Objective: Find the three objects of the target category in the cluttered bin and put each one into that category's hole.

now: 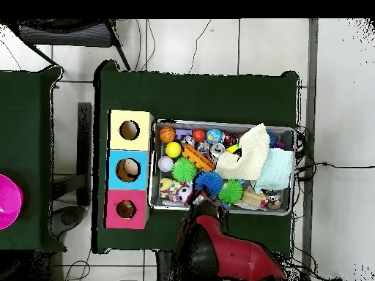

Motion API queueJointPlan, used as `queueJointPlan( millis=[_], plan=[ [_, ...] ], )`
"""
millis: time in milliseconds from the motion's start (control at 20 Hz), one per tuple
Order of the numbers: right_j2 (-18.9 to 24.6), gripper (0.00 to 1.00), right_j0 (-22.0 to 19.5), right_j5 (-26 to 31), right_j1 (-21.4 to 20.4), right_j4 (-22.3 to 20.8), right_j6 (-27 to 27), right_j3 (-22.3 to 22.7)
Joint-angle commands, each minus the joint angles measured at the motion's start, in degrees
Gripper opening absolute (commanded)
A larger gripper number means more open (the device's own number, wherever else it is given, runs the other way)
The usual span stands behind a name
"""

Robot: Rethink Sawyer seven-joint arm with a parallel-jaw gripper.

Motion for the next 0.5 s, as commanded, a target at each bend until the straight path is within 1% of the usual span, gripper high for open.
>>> queueJointPlan(
  millis=[50,250,500],
  plan=[
    [9.5,0.00,-6.2,8.1,-0.3,-6.7,-5.0,-8.0],
    [13.4,0.00,-9.8,12.6,0.2,-8.5,-7.7,-11.5],
    [16.6,0.00,-12.6,17.1,-1.1,-10.0,-9.4,-13.0]
  ],
)
